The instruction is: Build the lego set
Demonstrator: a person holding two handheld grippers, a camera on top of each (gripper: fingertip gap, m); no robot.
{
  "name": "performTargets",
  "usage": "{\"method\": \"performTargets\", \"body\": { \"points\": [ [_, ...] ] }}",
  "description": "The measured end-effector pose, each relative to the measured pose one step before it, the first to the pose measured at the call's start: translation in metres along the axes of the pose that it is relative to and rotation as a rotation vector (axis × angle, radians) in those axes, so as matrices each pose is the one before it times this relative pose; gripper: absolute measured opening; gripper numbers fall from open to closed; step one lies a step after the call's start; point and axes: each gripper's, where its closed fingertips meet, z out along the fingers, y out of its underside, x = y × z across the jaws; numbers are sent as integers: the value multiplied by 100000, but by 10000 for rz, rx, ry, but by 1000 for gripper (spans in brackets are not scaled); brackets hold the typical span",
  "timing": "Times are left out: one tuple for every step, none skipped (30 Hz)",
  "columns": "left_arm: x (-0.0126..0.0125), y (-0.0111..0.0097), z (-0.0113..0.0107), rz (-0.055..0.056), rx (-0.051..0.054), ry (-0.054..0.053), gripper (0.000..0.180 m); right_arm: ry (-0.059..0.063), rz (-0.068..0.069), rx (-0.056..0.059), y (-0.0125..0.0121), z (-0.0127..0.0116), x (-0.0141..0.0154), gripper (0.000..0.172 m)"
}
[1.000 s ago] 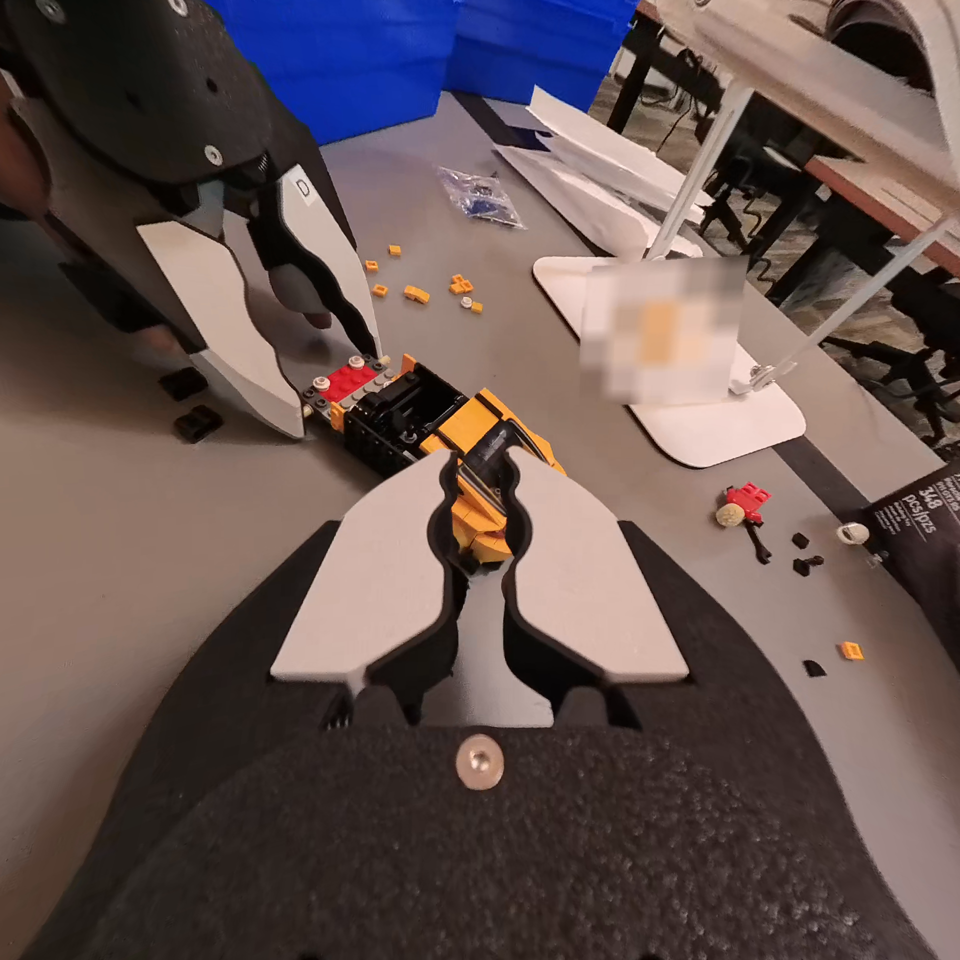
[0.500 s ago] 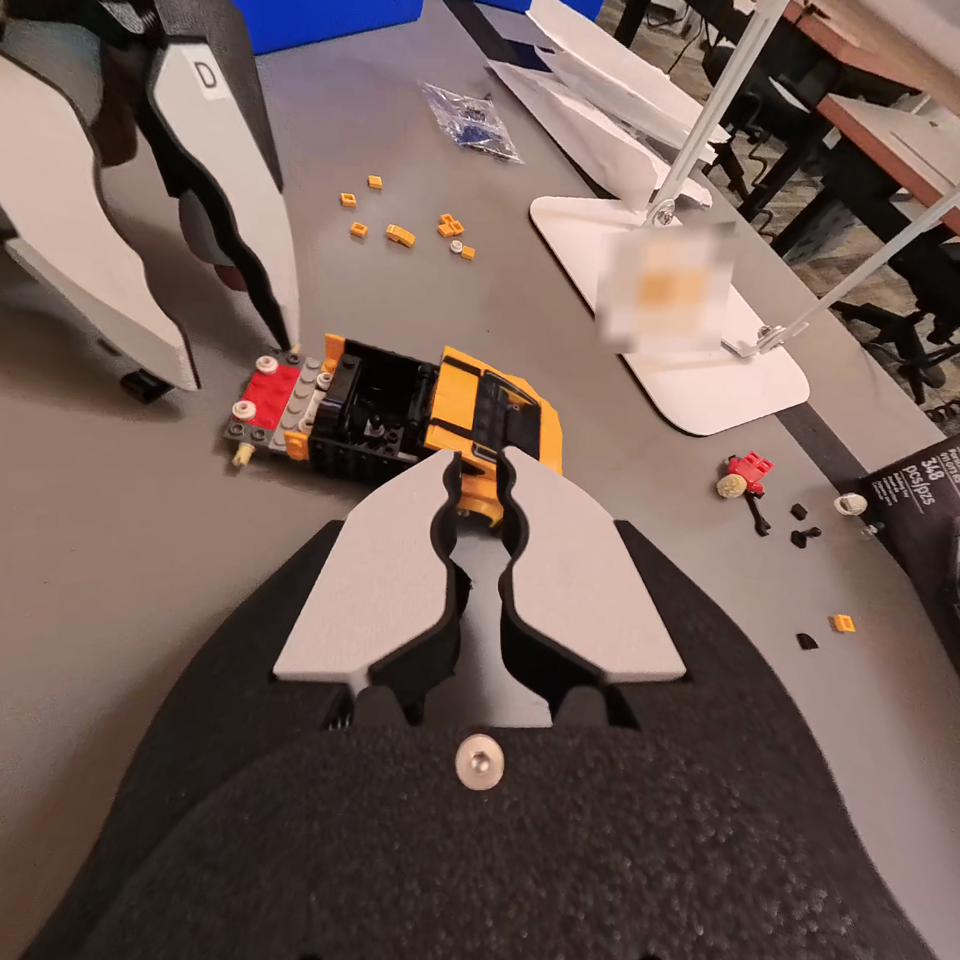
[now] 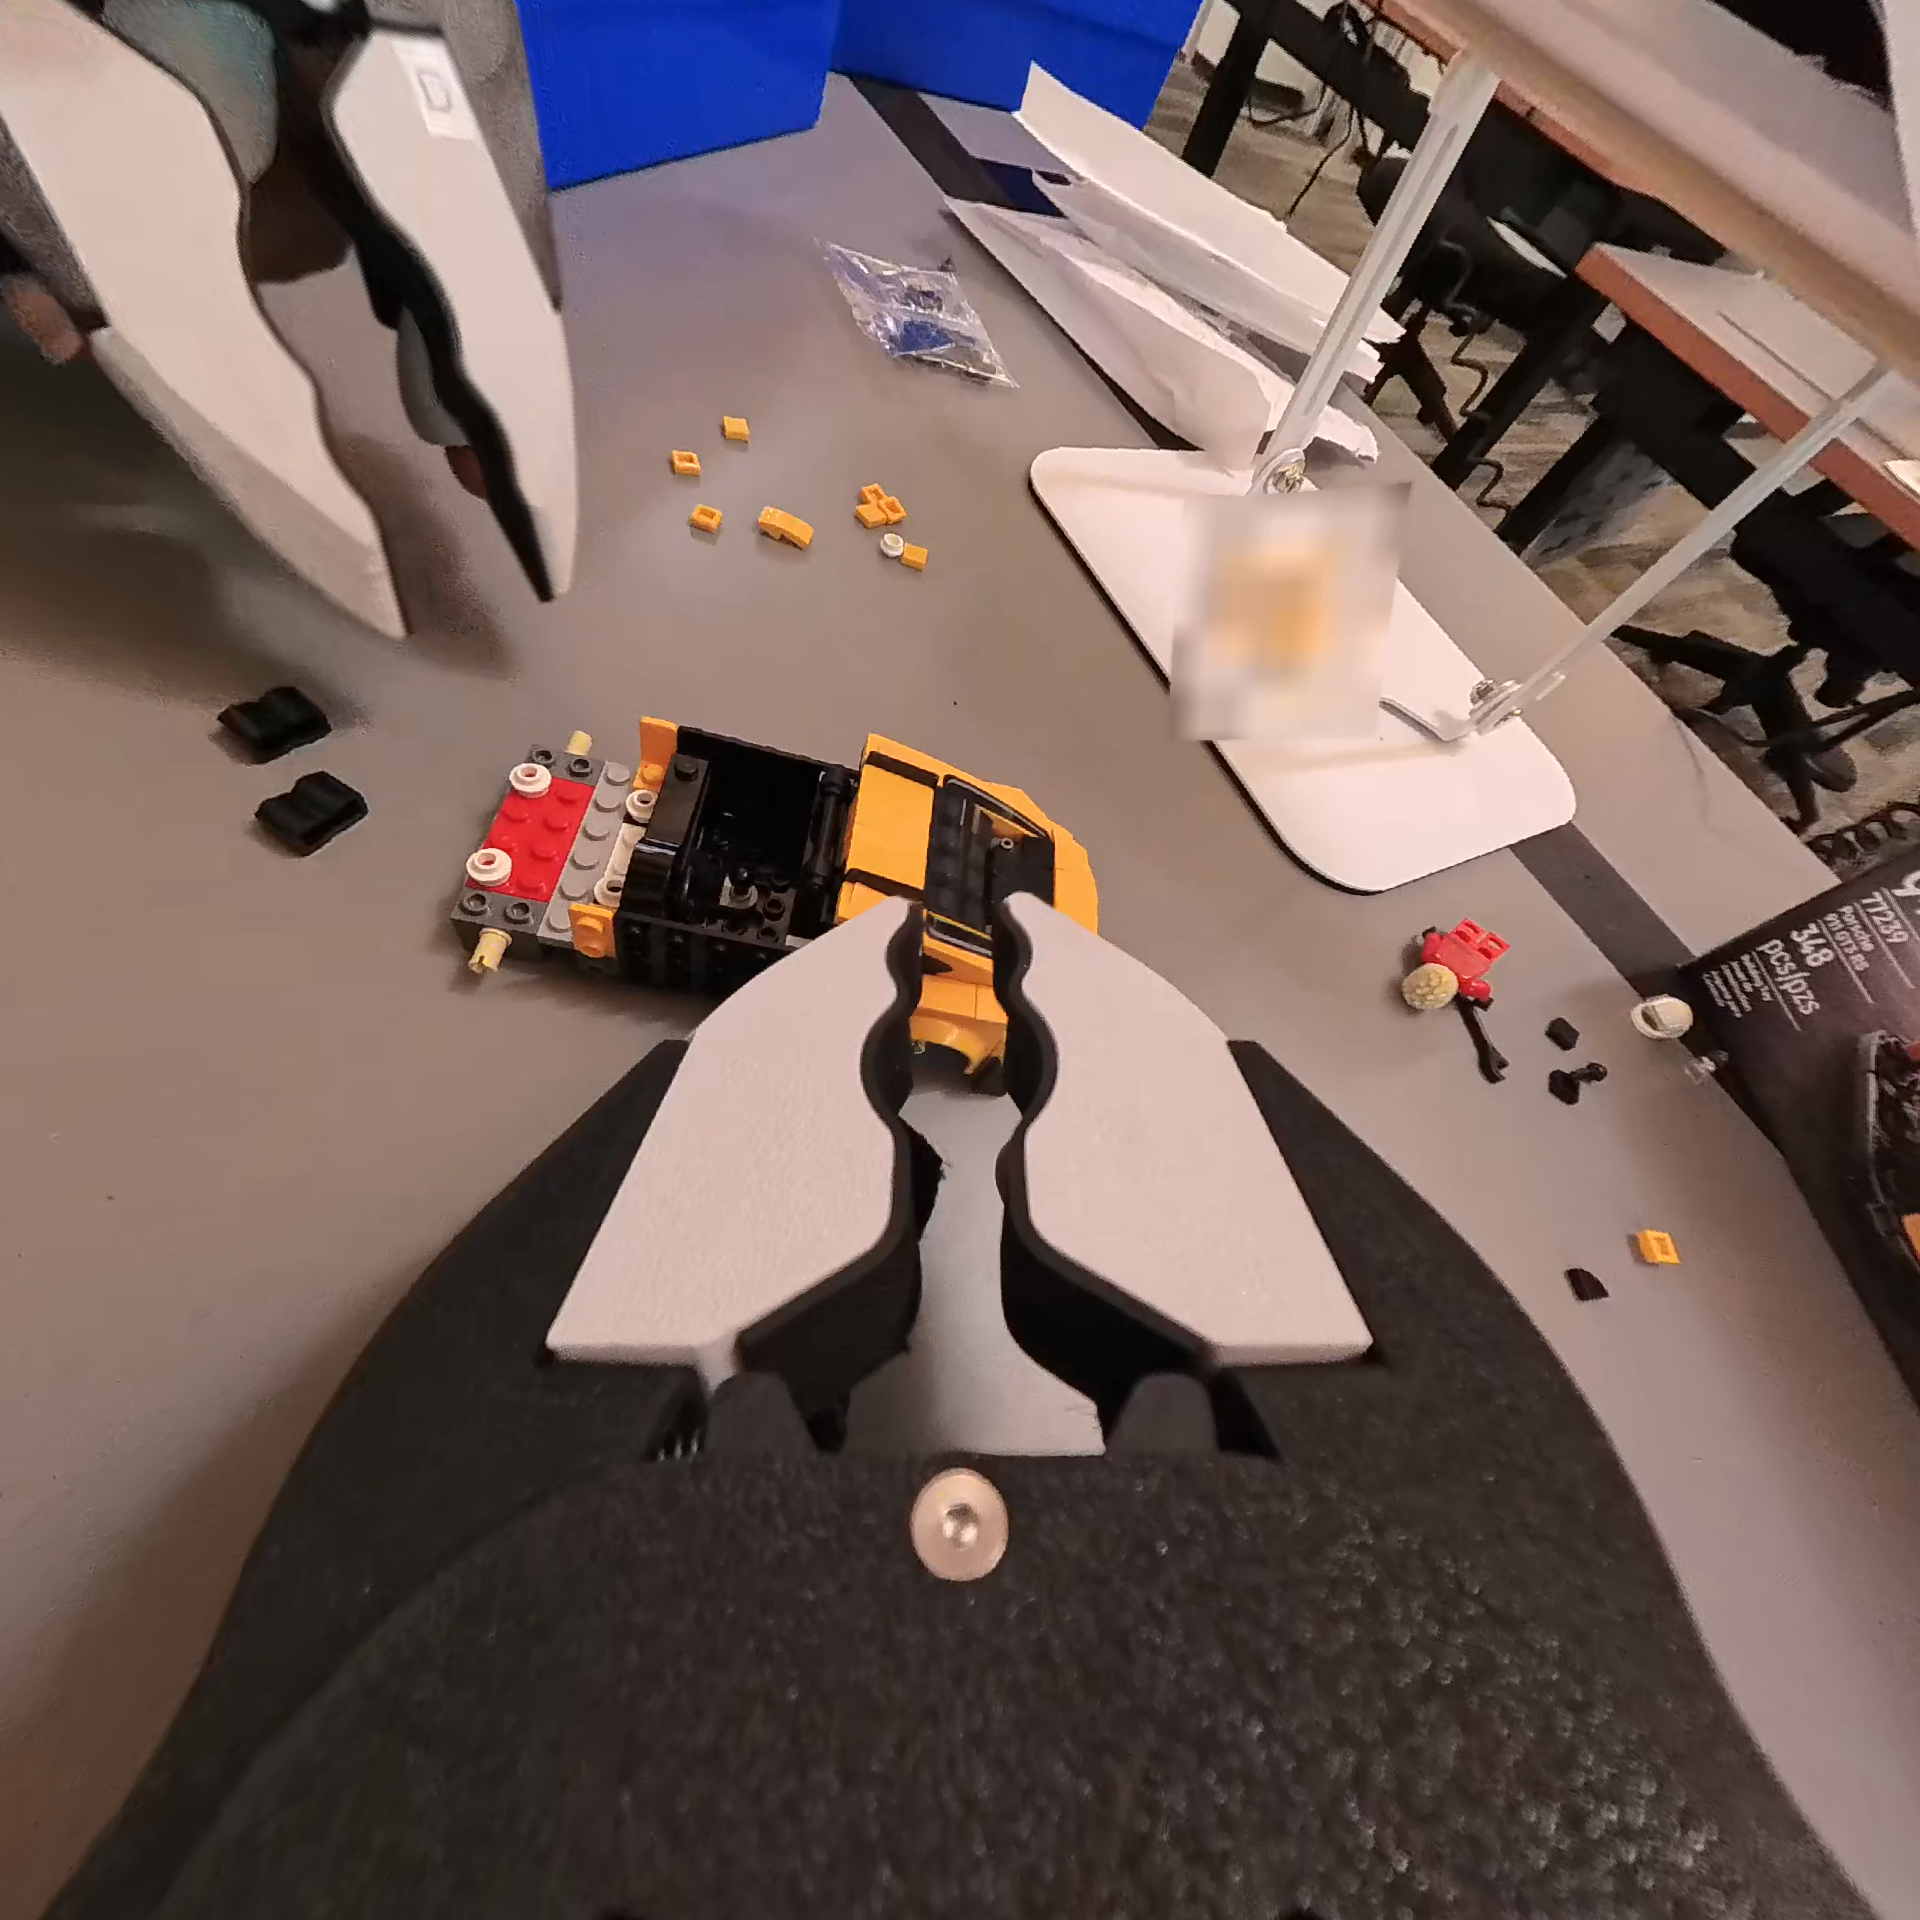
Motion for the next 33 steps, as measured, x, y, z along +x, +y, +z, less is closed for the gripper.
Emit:
{"method": "performTargets", "body": {
  "points": [
    [357,430,99,218,-224,157,29,17,-1,21,-45,-18,24,12],
    [486,334,102,197,-193,234,29,16,-14,4,-5,-10,12,12],
    [578,247,93,169,-151,289,29,14,-20,-4,1,-7,14,12],
    [602,213,99,144,-126,316,30,10,-18,-2,-7,3,6,12],
    [554,224,110,119,-137,288,30,14,-13,4,-9,-2,8,12],
    [515,217,141,115,-131,268,31,3,-3,8,-21,-1,0,12],
    [462,258,185,91,-170,231,31,-9,-1,1,7,5,-15,11],
    [307,231,208,95,-178,121,33,-4,-11,-16,27,24,-27,11],
    [162,152,162,95,-132,30,35,3,-22,-18,31,22,-11,11],
    [161,-84,61,93,12,35,34,-5,-17,-13,12,20,-32,11],
    [102,-20,81,49,-38,2,34,-5,-4,-14,21,25,-11,11],
    [-43,-12,47,77,-31,-100,32,-2,-4,-8,24,22,-21,11],
    [-69,13,14,70,-47,-100,31,-4,-6,-13,24,17,-9,11],
    [-52,7,9,46,-27,-73,30,-1,-3,-11,18,5,-3,11],
    [-109,-22,29,27,-1,-82,27,-1,4,-1,14,17,-12,11],
    [-83,-68,54,6,28,-60,24,-4,9,1,1,3,-2,11],
    [-24,-63,53,8,22,-25,20,-6,4,-6,13,11,-5,11],
    [40,-35,43,44,1,0,18,3,-7,-6,9,7,-5,11],
    [30,-15,22,71,-16,-17,18,7,-11,5,-13,-12,11,11],
    [-3,-1,-2,52,-21,-29,18,8,-5,15,-36,-11,2,11],
    [-16,-9,-13,31,-9,-27,18,7,-1,16,-31,-17,8,11],
    [-80,-97,-42,13,56,-48,18,7,-3,20,-47,-20,2,11],
    [-114,-223,-95,-19,132,-52,18,5,-7,26,-50,-25,4,11],
    [-155,-351,-153,-48,220,-60,18,-1,-2,49,-109,-47,-13,11],
    [-252,-470,-206,-68,297,-115,18,-25,5,90,-187,-55,-66,11],
    [-322,-542,-229,-101,350,-138,18,-48,11,101,-225,-70,-100,11],
    [-367,-602,-233,-129,384,-155,18,-75,9,109,-241,-57,-167,11],
    [-465,-642,-225,-121,414,-226,18,-103,33,98,-243,-47,-210,11],
    [-567,-654,-199,-87,412,-326,18,-119,100,74,-252,-13,-258,11],
    [-570,-631,-155,-22,382,-367,18,-169,180,103,-341,-3,-337,11],
    [-413,-603,-109,61,347,-329,18,-257,266,180,-516,-5,-524,11],
    [-339,-609,-93,134,330,-336,18,-309,346,276,-716,2,-625,11],
    [-358,-624,-64,133,328,-388,17,-286,430,287,-776,37,-606,11]
  ]
}}
